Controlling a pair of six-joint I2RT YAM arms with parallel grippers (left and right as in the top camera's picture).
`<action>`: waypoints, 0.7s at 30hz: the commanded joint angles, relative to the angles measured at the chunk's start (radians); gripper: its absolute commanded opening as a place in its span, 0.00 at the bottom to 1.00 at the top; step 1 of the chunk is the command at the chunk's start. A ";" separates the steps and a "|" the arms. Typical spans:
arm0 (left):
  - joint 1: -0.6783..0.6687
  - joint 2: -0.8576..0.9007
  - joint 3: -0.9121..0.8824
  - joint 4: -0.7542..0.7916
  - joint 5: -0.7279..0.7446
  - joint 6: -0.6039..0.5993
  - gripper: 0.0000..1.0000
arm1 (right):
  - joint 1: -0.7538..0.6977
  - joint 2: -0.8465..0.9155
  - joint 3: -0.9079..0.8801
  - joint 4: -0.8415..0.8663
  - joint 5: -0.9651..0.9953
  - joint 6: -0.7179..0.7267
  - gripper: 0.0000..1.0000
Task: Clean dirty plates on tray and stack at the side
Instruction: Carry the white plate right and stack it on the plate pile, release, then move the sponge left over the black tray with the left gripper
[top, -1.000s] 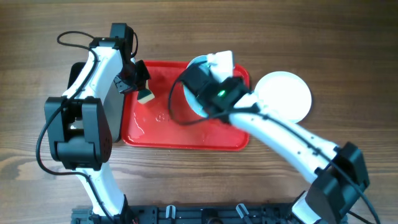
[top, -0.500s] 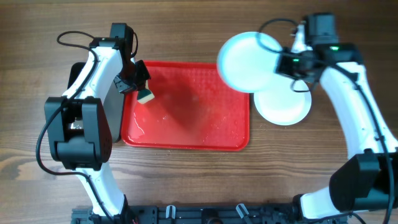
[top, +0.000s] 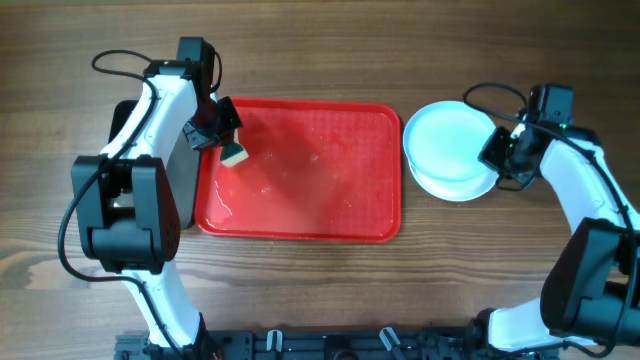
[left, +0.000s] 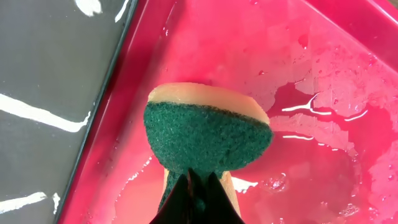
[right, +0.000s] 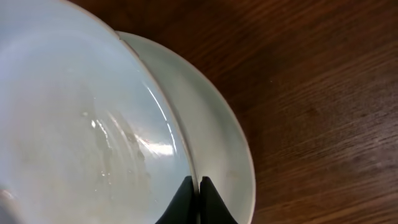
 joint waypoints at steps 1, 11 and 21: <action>0.005 0.013 0.019 -0.003 -0.006 -0.010 0.04 | -0.013 -0.017 -0.037 0.021 0.093 0.046 0.04; -0.004 0.013 0.019 -0.009 -0.006 -0.010 0.04 | -0.034 -0.013 -0.035 -0.050 0.075 0.010 0.46; 0.070 -0.128 0.161 -0.183 -0.210 0.114 0.04 | 0.092 -0.138 0.165 -0.167 -0.153 -0.111 0.68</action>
